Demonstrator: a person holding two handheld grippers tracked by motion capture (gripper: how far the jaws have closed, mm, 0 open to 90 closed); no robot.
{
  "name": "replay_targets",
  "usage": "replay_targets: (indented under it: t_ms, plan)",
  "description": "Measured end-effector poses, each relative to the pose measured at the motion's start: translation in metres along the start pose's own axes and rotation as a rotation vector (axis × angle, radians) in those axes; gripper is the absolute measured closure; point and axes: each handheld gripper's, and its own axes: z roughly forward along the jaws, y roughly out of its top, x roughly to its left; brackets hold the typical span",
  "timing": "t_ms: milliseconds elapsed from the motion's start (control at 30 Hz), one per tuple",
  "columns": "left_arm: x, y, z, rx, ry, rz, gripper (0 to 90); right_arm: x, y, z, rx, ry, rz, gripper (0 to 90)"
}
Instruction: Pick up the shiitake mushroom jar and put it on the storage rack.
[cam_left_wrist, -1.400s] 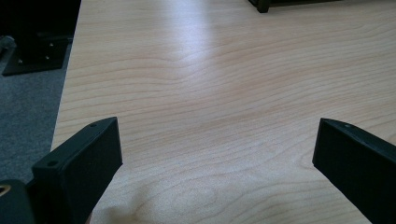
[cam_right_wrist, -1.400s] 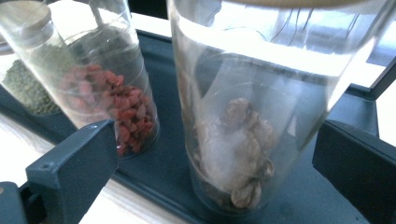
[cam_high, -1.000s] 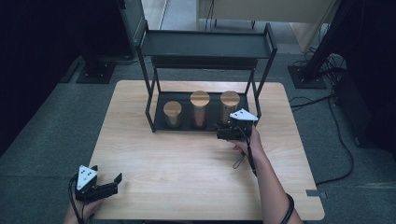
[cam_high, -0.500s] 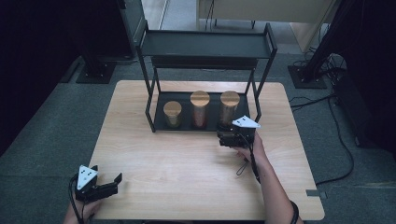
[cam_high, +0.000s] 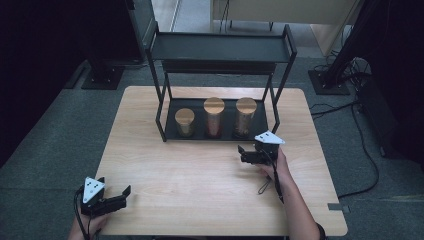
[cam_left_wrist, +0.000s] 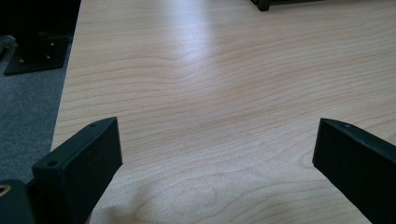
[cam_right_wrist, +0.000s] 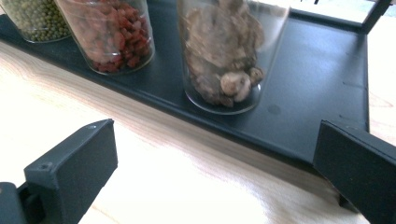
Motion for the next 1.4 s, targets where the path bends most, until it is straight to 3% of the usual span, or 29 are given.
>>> replay_targets:
  t_ms: [267,467,633,1400]
  plan:
    - [0.0,0.0,0.0,0.003,0.004,-0.001,1.5,-0.006,-0.009,-0.007,-0.005,0.013,0.033,0.0]
    - [0.0,0.0,0.001,0.006,0.005,0.004,1.5,-0.008,-0.015,-0.009,-0.013,-0.013,0.042,3.1]
    - [0.0,0.0,0.001,0.006,0.005,0.003,1.5,-0.008,-0.017,-0.012,-0.002,-0.026,0.022,3.6]
    - [-0.001,0.0,0.001,0.009,0.012,0.005,1.5,-0.019,-0.033,-0.038,0.0,-0.031,0.014,2.9]
